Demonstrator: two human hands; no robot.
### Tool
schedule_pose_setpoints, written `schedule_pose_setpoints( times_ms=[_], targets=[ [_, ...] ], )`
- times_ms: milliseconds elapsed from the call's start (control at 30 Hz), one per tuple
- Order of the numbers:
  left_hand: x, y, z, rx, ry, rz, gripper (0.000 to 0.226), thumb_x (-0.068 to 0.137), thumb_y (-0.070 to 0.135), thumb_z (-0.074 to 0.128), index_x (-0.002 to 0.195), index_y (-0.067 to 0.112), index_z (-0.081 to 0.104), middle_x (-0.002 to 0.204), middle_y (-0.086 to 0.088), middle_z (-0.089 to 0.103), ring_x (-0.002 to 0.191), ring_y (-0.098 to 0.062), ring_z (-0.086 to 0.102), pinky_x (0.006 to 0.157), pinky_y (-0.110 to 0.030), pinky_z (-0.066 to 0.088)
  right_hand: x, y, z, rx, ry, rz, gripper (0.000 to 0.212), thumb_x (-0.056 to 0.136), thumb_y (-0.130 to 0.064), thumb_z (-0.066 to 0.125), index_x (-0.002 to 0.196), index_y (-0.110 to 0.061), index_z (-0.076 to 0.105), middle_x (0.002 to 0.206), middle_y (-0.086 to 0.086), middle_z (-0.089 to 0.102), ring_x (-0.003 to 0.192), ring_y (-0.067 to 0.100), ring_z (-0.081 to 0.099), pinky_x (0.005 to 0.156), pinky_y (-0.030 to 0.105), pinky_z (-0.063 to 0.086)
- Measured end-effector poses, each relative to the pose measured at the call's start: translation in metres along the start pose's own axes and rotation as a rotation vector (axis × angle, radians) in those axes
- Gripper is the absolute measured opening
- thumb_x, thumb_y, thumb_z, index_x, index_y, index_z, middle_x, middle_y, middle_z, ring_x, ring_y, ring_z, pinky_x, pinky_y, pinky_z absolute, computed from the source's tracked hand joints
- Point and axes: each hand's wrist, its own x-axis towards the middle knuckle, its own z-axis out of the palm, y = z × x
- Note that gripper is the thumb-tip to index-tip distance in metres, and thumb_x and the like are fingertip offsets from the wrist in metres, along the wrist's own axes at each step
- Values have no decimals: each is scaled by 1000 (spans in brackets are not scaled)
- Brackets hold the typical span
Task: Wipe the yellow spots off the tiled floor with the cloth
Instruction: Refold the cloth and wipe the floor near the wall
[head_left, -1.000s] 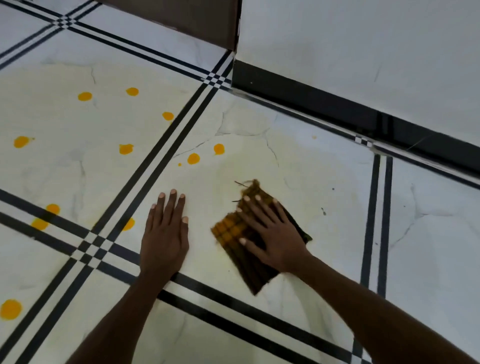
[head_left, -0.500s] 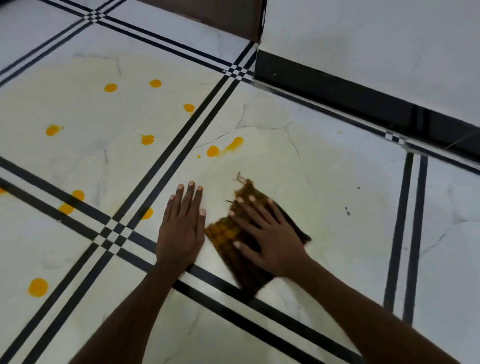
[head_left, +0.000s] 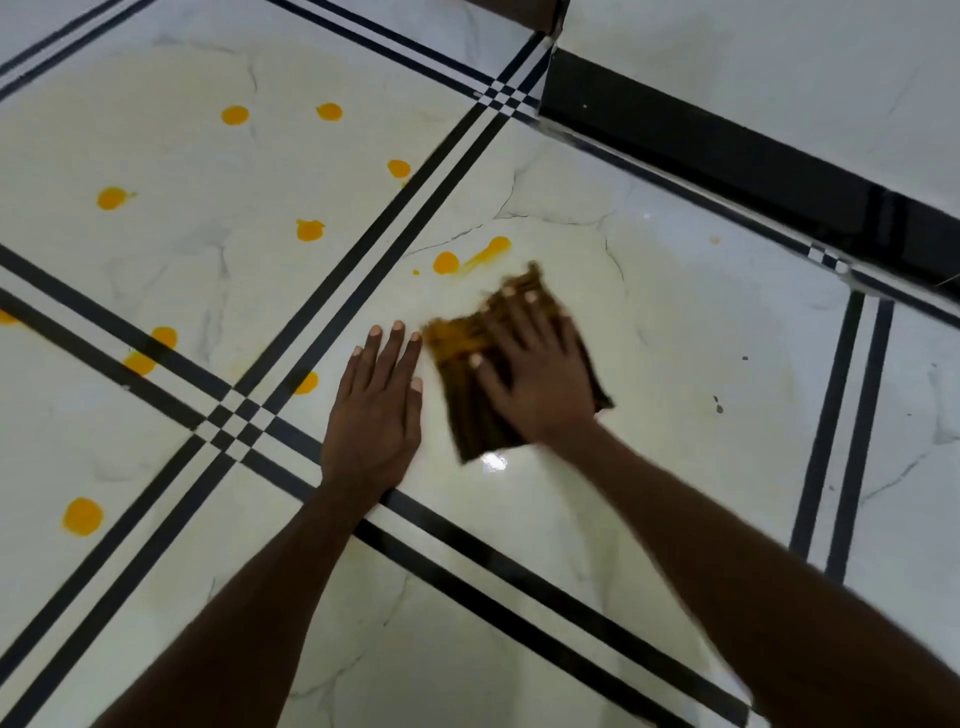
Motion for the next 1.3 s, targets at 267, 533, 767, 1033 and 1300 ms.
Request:
schedule_pose_setpoints(
  times_ms=[267, 533, 767, 1033, 1300],
  targets=[
    [-2, 3, -2, 3, 0, -15, 56, 110, 33, 22, 165, 21, 18, 174, 1, 10, 161, -17, -1, 131, -43, 11, -119, -36, -10, -7, -54, 37, 59, 106, -48, 36, 162, -27, 37, 175, 7, 16, 163, 31, 10, 129, 60, 10],
    [-7, -12, -33, -291, 119, -115, 51, 111, 26, 30, 161, 18, 31, 170, -2, 25, 160, -14, 10, 131, -38, 12, 52, 28, 1, -12, -35, -5, 61, 106, -50, 26, 161, -27, 39, 171, 6, 30, 159, 32, 24, 126, 62, 18],
    [-42, -116, -57, -15, 190, -356, 57, 109, 33, 24, 161, 11, 28, 170, -5, 24, 160, -21, 12, 131, -40, 11, 152, -5, 10, 16, -90, 82, 67, 105, -52, 17, 167, -27, 19, 176, 8, 12, 163, 33, 7, 129, 61, -1],
    [-45, -122, -55, -3, 167, -381, 57, 109, 33, 25, 164, 17, 22, 172, 1, 19, 161, -14, 7, 131, -41, 13, 80, -131, 26, 20, -120, -427, 59, 108, -49, 26, 163, -29, 33, 173, 3, 25, 162, 28, 18, 128, 58, 15],
    [-40, -123, -52, 12, 184, -355, 58, 108, 28, 29, 163, 15, 22, 172, 0, 17, 161, -15, 4, 131, -39, 11, 97, -44, 11, -44, -118, -336, 66, 106, -61, 21, 165, -33, 25, 175, 2, 20, 162, 28, 14, 128, 62, 13]
  ],
)
